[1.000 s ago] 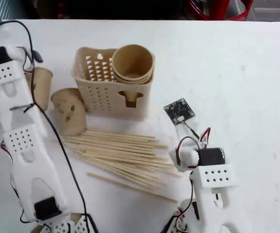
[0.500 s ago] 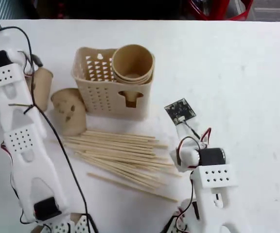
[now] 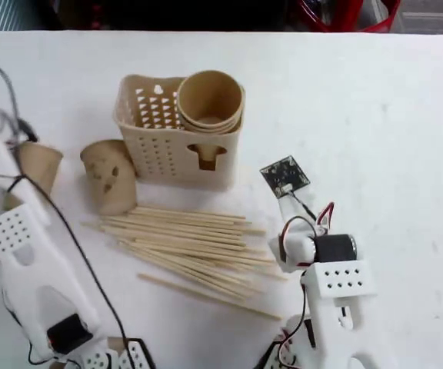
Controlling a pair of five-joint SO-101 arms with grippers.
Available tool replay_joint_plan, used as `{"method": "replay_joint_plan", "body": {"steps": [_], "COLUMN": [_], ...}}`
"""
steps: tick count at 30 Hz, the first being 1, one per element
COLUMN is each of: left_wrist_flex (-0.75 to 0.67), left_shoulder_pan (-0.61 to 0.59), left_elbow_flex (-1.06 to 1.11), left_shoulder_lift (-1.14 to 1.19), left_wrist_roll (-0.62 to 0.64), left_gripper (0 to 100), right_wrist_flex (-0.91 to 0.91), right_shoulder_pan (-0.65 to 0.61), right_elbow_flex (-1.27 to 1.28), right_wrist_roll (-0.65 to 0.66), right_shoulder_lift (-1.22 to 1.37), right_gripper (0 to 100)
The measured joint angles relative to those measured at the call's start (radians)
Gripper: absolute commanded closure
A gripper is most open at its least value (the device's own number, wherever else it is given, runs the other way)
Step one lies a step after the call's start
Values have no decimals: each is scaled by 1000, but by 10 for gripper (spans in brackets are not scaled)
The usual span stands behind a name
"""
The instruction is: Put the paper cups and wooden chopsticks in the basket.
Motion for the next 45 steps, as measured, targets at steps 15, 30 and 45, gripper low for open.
{"method": "replay_joint_plan", "body": {"steps": [15, 30, 45], "left_wrist_flex": [0, 2, 2], "left_shoulder_pan": [-129, -133, -130], "left_elbow_flex": [58, 776, 1459], "left_shoulder_lift": [0, -494, -1014], "left_wrist_roll": [-250, -344, -451], "left_gripper": [980, 741, 775], "right_wrist_flex": [0, 0, 0], "right_shoulder_pan": [0, 0, 0], "right_elbow_flex": [0, 0, 18], "right_wrist_roll": [0, 0, 3], "right_shoulder_lift": [0, 0, -8], "right_gripper": [933, 933, 933]}}
